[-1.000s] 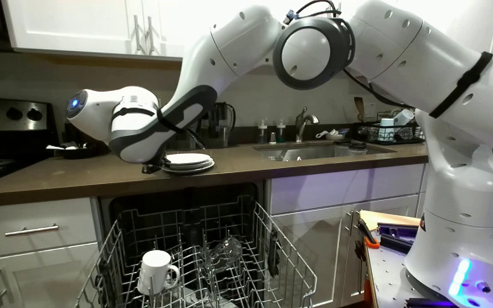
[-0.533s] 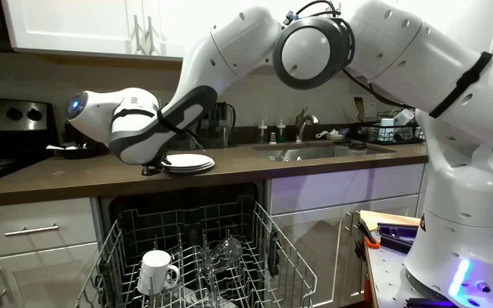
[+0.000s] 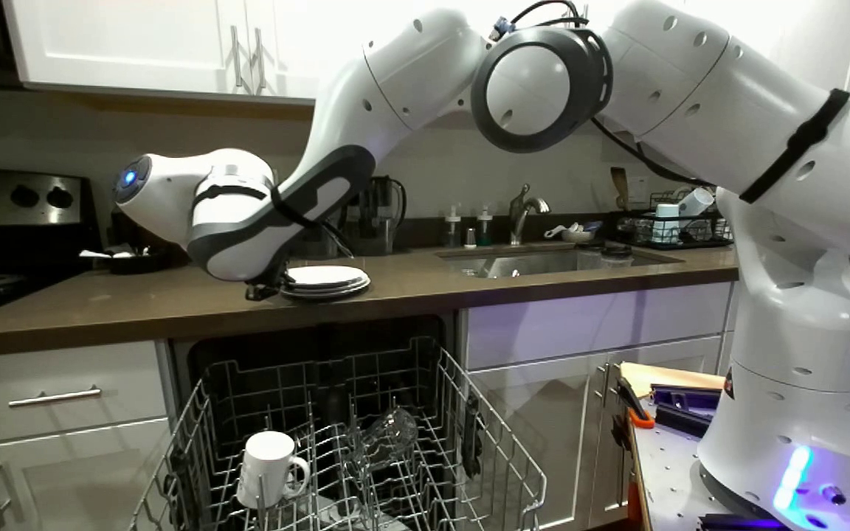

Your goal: Remove the topmost plate from the stack on the counter and put it inside the dishwasher

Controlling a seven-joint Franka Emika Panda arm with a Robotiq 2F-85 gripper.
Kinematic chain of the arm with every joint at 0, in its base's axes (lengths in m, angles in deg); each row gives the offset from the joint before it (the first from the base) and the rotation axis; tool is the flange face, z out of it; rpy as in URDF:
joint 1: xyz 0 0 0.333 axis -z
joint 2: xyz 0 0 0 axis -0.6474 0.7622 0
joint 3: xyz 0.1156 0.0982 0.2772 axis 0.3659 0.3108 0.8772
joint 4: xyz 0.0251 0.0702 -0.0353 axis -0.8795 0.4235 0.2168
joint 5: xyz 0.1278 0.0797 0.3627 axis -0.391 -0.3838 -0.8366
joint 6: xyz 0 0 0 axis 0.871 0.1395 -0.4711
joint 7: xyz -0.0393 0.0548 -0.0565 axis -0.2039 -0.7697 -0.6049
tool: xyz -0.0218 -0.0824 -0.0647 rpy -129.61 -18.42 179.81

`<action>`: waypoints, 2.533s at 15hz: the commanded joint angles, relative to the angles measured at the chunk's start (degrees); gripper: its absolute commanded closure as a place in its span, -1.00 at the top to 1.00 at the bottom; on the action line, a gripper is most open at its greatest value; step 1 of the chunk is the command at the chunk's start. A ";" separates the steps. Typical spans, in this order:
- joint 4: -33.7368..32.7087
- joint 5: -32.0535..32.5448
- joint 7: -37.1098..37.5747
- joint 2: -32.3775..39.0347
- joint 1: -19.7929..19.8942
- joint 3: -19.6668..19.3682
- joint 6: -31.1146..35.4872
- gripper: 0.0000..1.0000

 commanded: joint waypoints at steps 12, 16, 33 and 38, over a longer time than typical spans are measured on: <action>2.41 2.50 2.57 -2.64 -1.16 -0.27 -0.87 -0.88; 4.53 2.60 3.65 -3.73 -1.84 -0.07 -0.71 -0.88; 11.86 8.17 12.29 -6.96 -3.96 0.83 -3.52 -0.88; 13.51 11.49 15.66 -7.64 -4.78 0.67 -4.82 -0.88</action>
